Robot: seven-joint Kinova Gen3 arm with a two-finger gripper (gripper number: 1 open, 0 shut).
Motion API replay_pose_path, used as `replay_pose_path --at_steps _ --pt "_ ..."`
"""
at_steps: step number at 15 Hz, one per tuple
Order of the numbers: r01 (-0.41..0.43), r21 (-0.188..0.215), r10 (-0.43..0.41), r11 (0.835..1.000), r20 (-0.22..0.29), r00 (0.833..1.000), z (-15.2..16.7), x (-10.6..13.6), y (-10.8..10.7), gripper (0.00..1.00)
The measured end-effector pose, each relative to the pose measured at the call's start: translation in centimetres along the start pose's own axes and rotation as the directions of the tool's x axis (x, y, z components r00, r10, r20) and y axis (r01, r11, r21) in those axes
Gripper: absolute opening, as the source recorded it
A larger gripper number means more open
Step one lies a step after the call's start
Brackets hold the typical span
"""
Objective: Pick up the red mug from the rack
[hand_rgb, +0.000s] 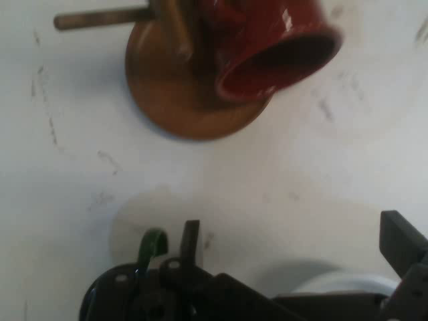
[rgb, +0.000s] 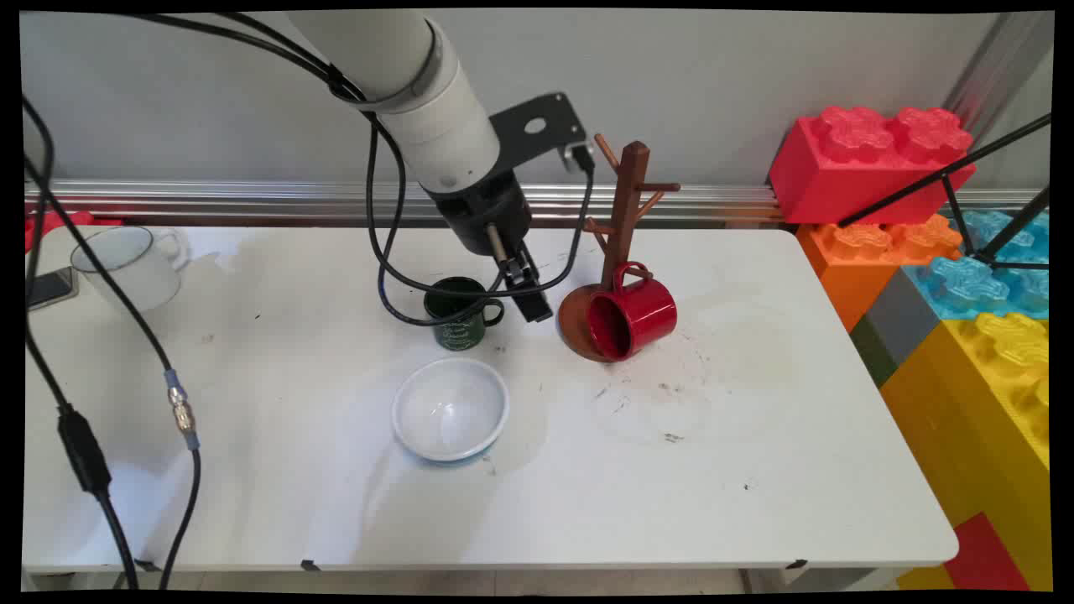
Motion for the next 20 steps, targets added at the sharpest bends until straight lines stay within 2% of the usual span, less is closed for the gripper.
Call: replay_pose_path --at_steps 3,7,13,16,20 --pt "0.068 -0.003 -0.068 0.998 -0.062 0.996 -0.9 -0.2 1.6 1.00" --pt "0.126 -0.001 -0.125 0.992 -0.124 0.984 -0.7 -0.7 2.7 1.00" --pt "0.177 -0.002 -0.173 0.984 -0.216 0.961 1.6 -2.3 4.0 1.00" --pt "0.203 -0.008 -0.197 0.979 -0.265 0.944 3.3 -3.1 4.5 1.00" --pt "0.240 -0.016 -0.233 0.971 -0.306 0.923 5.0 -3.6 4.8 1.00"
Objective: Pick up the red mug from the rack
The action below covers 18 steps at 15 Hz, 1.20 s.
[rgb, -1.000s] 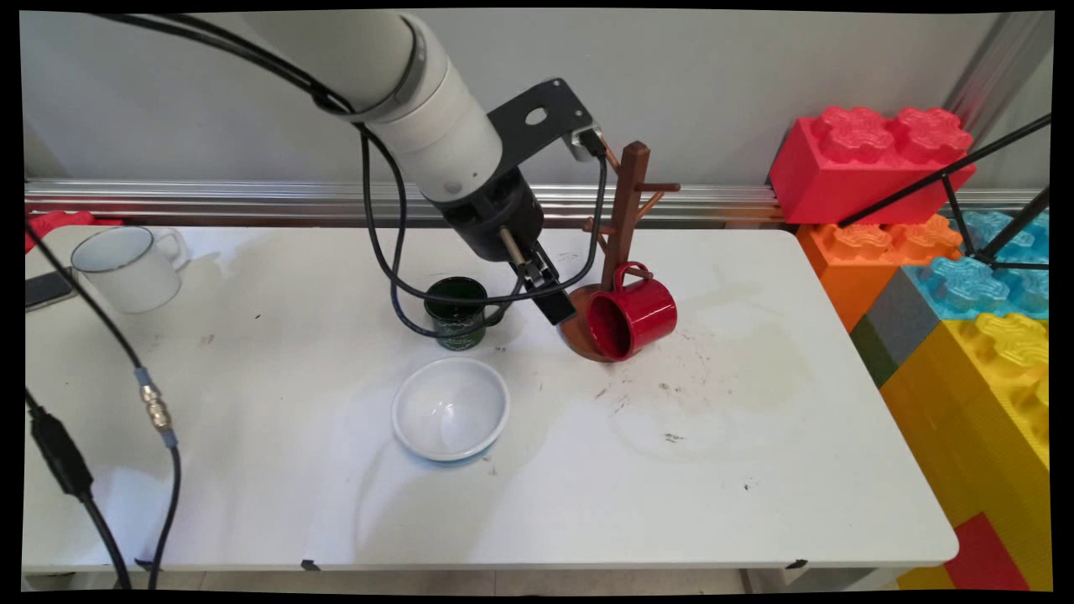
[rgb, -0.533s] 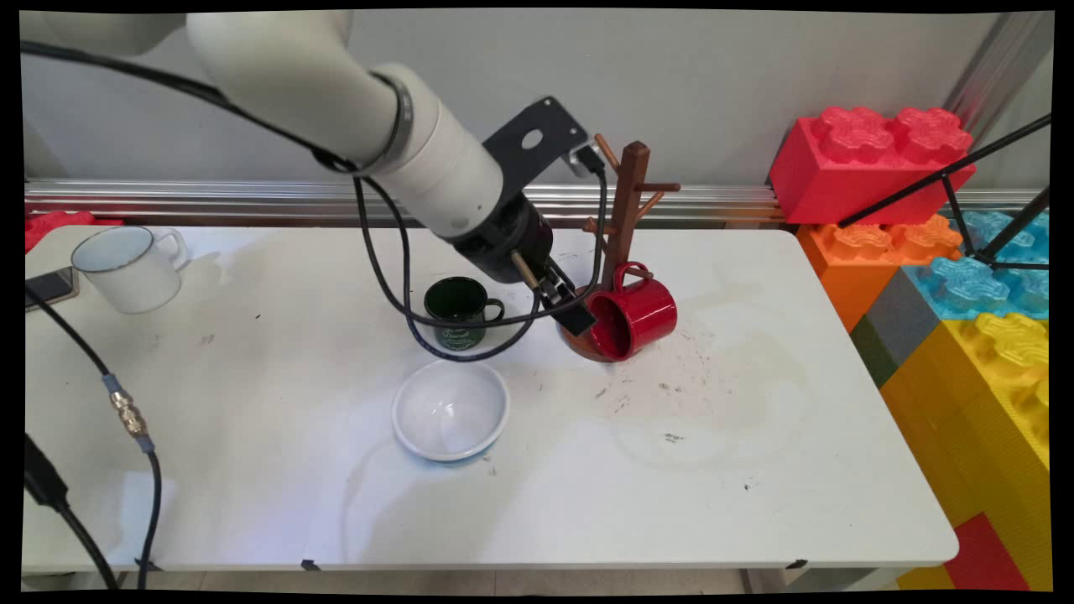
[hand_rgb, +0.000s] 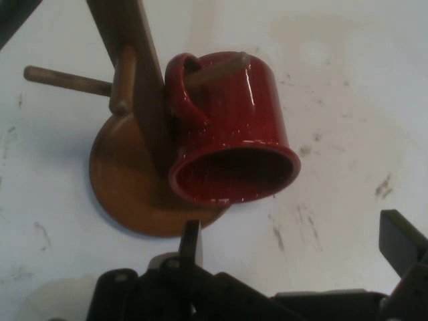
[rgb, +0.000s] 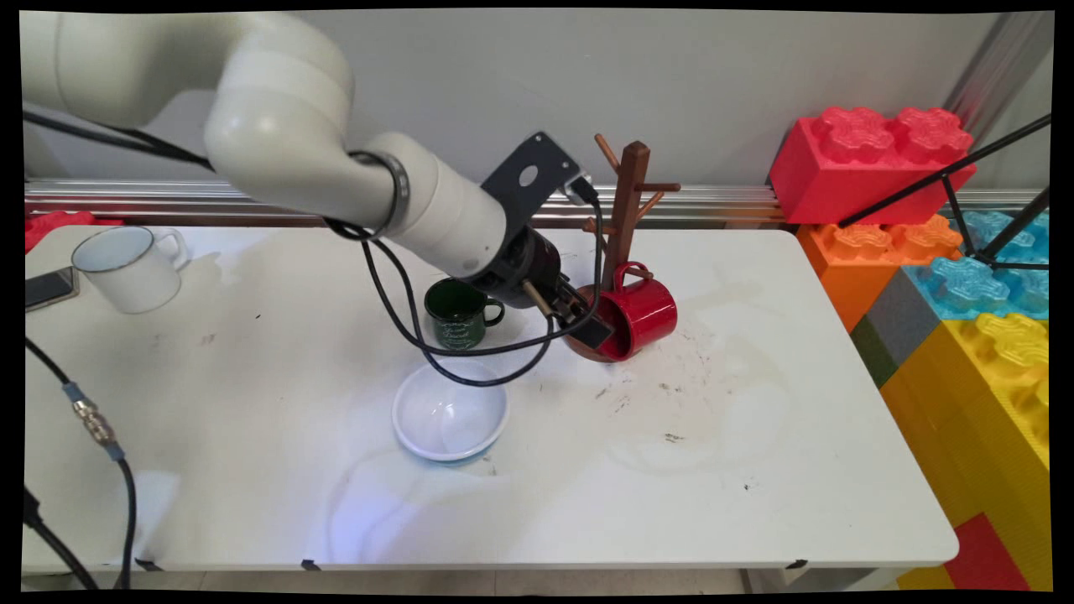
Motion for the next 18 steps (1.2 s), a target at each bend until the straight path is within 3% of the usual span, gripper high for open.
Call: replay_pose_path --at_steps 9,18 --pt "0.119 -0.047 -0.122 0.992 -0.067 0.990 3.7 -1.6 0.8 1.00" --pt "0.170 -0.111 -0.182 0.979 -0.101 0.978 5.5 -2.3 0.9 1.00"
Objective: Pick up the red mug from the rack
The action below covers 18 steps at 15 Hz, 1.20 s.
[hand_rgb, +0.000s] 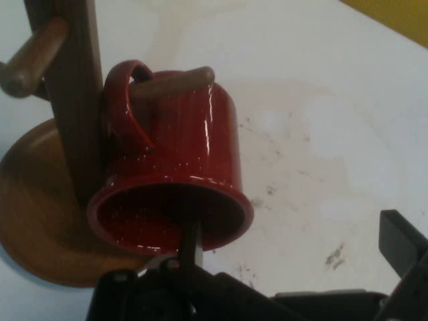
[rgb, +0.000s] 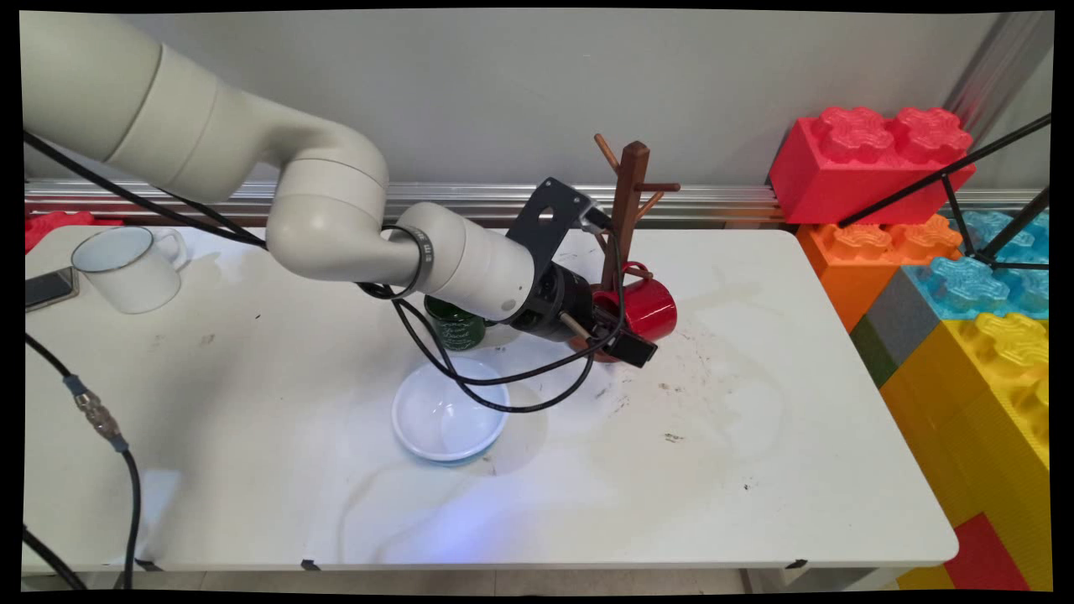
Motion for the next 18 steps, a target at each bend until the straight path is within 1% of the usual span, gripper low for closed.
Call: replay_pose_path --at_steps 3,15,18 --pt "0.014 -0.017 -0.014 1.000 -0.011 1.000 0.4 -0.2 -0.2 1.00" --pt "0.056 -0.040 -0.057 0.998 -0.028 0.998 2.7 -0.7 -1.2 1.00" --pt "0.056 -0.058 -0.057 0.997 -0.027 0.998 3.5 -0.9 -1.4 1.00"
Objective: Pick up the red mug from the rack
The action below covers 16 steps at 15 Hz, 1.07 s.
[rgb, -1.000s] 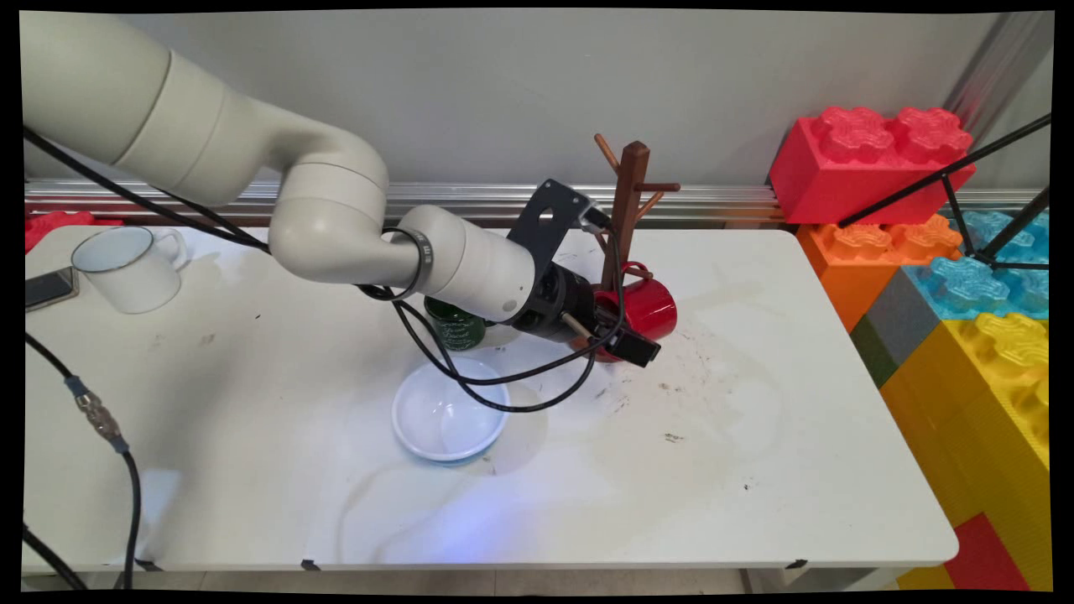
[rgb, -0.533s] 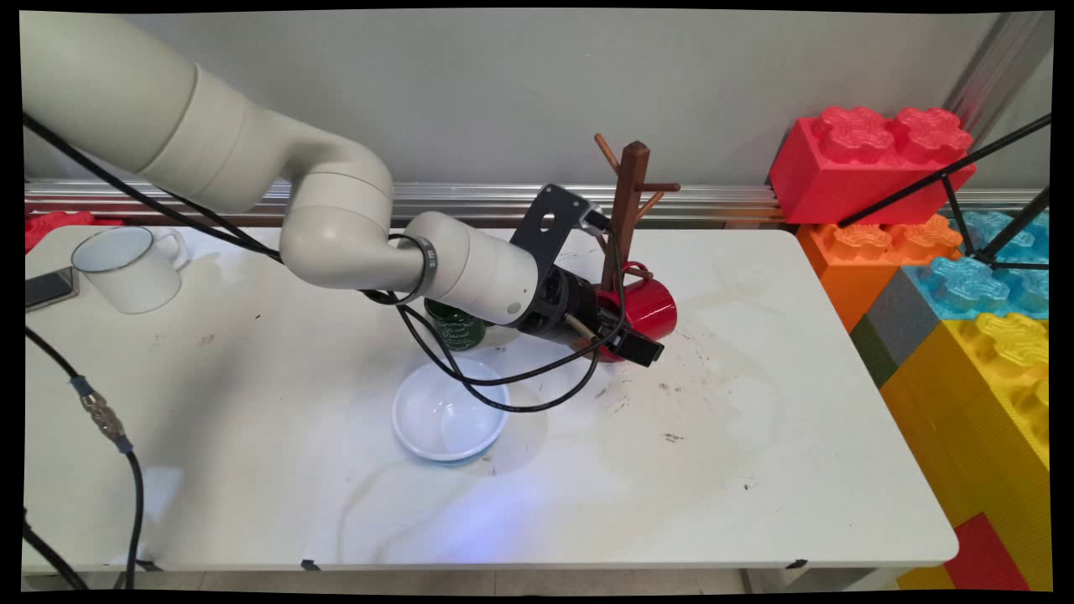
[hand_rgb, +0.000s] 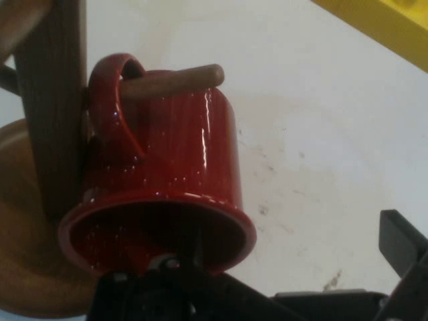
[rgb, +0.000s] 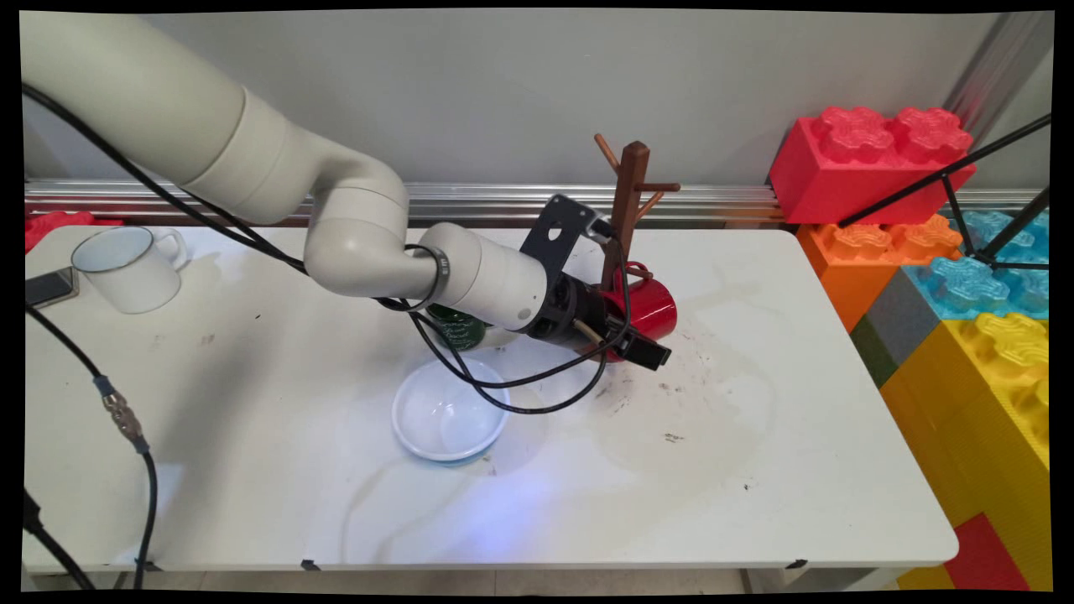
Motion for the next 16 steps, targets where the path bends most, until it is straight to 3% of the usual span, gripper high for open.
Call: replay_pose_path --at_steps 16 --pt "0.048 -0.036 -0.049 0.998 -0.033 0.998 2.2 0.2 -1.0 1.00"
